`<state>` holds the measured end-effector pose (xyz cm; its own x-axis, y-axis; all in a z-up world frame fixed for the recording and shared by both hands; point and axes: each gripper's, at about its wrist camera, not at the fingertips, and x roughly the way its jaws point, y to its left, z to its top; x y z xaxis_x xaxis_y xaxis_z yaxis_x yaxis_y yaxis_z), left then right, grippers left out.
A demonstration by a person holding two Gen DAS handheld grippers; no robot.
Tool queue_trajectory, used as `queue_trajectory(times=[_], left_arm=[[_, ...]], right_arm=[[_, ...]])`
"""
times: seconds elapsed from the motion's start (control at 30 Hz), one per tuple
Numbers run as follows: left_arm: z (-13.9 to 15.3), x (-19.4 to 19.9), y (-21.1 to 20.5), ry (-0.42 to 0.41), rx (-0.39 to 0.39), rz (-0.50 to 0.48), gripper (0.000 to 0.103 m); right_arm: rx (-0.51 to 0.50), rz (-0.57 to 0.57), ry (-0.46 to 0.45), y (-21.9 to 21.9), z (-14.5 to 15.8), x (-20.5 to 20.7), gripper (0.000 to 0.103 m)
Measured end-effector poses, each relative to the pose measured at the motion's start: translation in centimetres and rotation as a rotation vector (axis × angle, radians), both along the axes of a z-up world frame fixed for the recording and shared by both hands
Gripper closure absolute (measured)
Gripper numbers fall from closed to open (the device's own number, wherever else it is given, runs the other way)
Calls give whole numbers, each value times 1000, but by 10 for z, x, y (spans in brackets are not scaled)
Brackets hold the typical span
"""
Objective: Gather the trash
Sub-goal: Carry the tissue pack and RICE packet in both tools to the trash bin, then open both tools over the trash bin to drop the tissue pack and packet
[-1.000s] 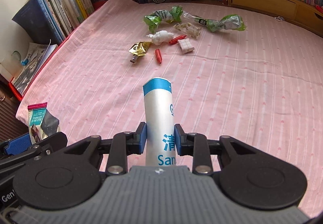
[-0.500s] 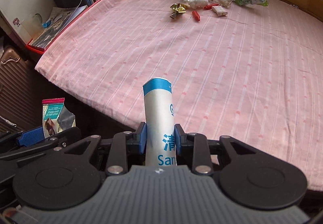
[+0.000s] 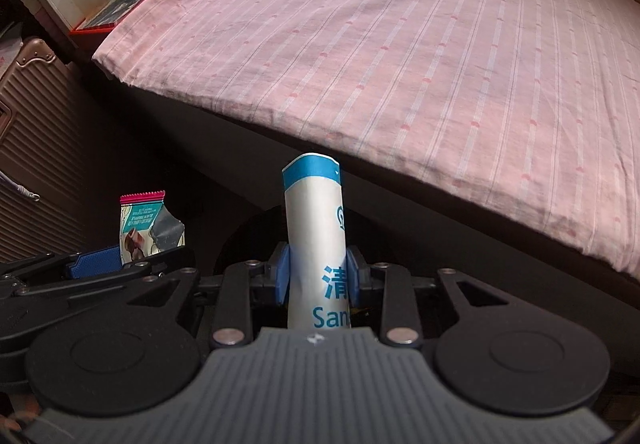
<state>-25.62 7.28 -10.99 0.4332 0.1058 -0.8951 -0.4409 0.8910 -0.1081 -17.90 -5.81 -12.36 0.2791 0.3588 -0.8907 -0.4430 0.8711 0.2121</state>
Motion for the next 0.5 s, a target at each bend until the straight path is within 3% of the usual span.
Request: queue_trajectory(times=[0.5], left_arm=[[-48, 10, 22, 41, -59, 14, 56]], right_arm=[[-26, 36, 63, 15, -45, 7, 65]])
